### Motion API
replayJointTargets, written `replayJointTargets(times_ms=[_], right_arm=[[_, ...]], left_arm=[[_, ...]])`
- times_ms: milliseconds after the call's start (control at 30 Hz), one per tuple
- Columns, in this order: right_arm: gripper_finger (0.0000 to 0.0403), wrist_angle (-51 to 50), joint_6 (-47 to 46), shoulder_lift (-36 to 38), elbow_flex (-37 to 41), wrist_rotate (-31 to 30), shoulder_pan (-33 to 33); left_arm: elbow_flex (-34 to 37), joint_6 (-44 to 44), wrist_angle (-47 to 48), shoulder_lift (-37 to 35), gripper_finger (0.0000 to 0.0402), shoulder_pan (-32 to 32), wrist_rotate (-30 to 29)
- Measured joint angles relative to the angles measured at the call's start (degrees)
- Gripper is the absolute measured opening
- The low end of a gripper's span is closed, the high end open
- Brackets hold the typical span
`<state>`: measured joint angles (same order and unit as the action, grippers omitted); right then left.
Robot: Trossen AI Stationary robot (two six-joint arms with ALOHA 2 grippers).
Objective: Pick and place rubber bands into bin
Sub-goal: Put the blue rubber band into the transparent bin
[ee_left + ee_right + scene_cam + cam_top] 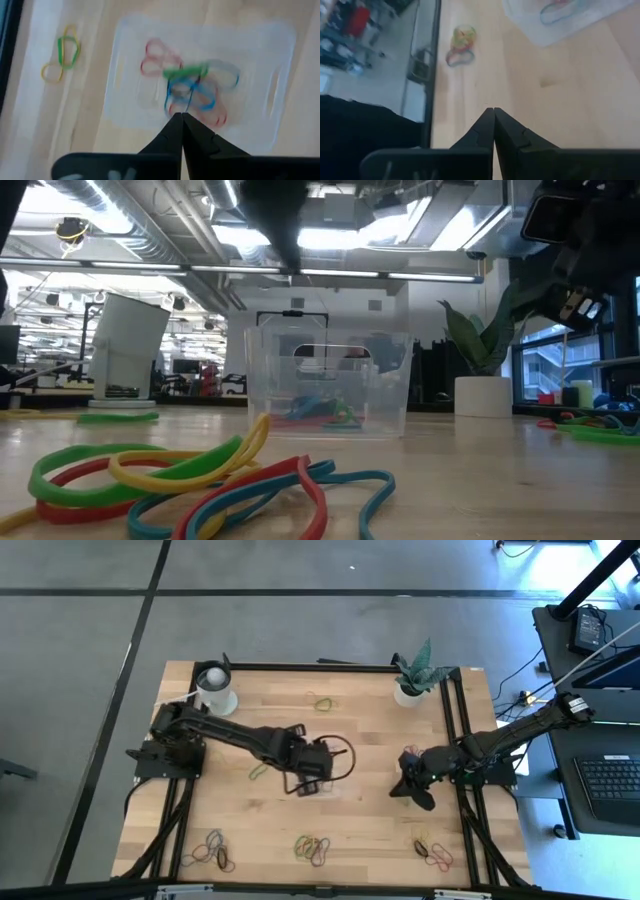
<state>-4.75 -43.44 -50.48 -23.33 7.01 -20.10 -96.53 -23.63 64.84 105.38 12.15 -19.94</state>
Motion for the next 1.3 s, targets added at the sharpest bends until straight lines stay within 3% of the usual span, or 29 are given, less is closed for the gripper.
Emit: replayJointTargets(times_ms=[100,333,433,533,700,867,1000,1300], right_arm=[[0.0012,3.3,-0.9,0.0,0.0,-2.3,0.0],[0.0005,14.9,2.4,0.0,-0.2,-18.7,0.1],[0.0004,15.2,6.0,-0.1,-3.4,-23.8,0.1],[0.0002,11.0,10.1,-1.0,-9.6,-27.9,0.1],[0.0002,-11.8,10.3,-7.2,-25.3,-32.8,0.1],[0.0001,-41.2,-1.6,-17.0,-40.0,-32.7,0.1],[0.0003,-57.6,-13.1,-23.9,-45.6,-27.5,0.1],[0.0034,-63.4,-22.2,-33.6,-41.3,-9.0,-0.4]], left_arm=[[7.6,-0.1,-1.7,-5.3,0.0002,1.1,-0.1],[30.4,-0.7,-16.6,-22.1,0.0001,4.6,1.0],[39.2,-0.7,-21.5,-29.2,0.0002,5.8,1.2],[46.0,-0.7,-23.9,-35.8,0.0002,6.2,2.4],[54.0,-0.2,-27.8,-45.0,0.0002,6.2,3.5],[59.7,2.6,-34.5,-52.3,0.0002,6.2,3.5],[62.9,4.1,-40.0,-56.4,0.0002,6.2,3.5],[63.6,6.9,-41.0,-58.6,0.0002,6.2,3.5]])
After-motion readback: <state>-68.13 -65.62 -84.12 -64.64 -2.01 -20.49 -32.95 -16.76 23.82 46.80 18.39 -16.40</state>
